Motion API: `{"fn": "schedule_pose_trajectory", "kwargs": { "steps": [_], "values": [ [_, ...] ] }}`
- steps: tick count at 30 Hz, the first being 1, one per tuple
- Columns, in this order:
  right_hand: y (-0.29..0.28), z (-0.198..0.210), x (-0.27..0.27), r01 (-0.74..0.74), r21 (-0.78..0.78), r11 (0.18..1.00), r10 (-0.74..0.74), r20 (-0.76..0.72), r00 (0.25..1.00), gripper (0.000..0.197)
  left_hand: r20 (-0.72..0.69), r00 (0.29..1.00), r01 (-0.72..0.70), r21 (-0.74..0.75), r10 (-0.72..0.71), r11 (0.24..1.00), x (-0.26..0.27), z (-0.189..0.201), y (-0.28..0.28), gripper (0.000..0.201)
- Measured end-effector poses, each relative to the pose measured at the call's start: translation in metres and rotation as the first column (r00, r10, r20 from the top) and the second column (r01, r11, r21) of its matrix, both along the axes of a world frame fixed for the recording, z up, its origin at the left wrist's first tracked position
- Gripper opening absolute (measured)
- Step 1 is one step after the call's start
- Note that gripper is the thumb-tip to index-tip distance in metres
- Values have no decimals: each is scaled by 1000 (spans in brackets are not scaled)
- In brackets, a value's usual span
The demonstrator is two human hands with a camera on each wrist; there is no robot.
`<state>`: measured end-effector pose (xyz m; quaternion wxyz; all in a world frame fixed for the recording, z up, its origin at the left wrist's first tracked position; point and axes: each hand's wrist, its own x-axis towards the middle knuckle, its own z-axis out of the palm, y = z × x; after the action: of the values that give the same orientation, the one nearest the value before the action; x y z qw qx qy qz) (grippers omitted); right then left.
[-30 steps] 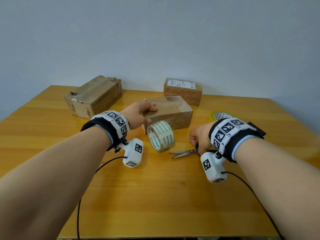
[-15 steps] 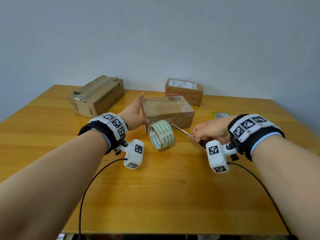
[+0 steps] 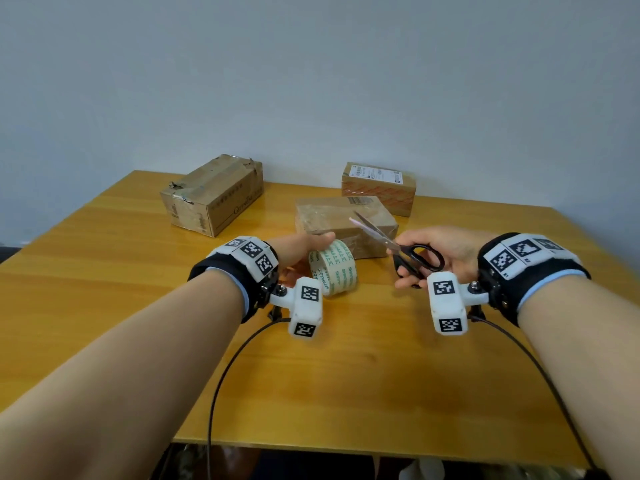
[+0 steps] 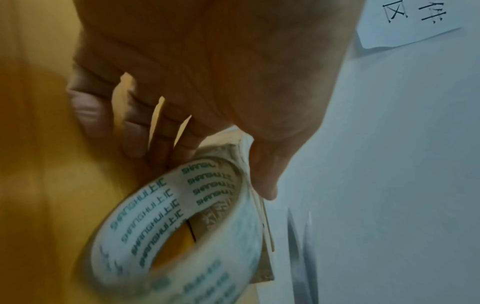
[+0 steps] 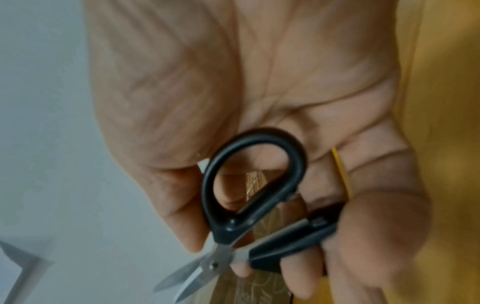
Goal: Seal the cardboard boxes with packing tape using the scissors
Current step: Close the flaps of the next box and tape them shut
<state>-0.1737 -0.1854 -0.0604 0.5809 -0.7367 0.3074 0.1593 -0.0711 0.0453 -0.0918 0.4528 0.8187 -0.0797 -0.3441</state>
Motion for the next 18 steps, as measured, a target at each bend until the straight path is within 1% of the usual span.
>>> {"fn": "schedule_pose_trajectory", "kwargs": {
  "steps": [3, 6, 8, 11, 14, 18],
  "values": [
    [0, 8, 3, -37, 0, 999, 37, 45, 998, 25, -46, 998, -56, -48, 54, 997, 1, 0, -6, 37],
    [-5, 11, 9, -101, -57, 993, 104, 54, 993, 23, -88, 992, -97, -123, 87, 988, 6, 0, -11, 35],
    [-9, 11, 13, -173, -75, 982, 176, 25, 984, 26, -122, 989, -104, -169, 84, 980, 7, 0, -11, 32],
    [-18, 7, 16, -263, -77, 962, 262, -20, 965, 24, -203, 978, -98, -227, 51, 969, 6, 0, -9, 28],
    [-26, 6, 21, -266, -80, 961, 265, -30, 964, 24, -246, 969, -79, -268, 11, 960, 9, -3, -5, 25],
    [-28, 4, 26, -298, -15, 954, 298, -26, 954, 28, -233, 972, -81, -295, 10, 952, 16, -7, -4, 18]
  ]
}}
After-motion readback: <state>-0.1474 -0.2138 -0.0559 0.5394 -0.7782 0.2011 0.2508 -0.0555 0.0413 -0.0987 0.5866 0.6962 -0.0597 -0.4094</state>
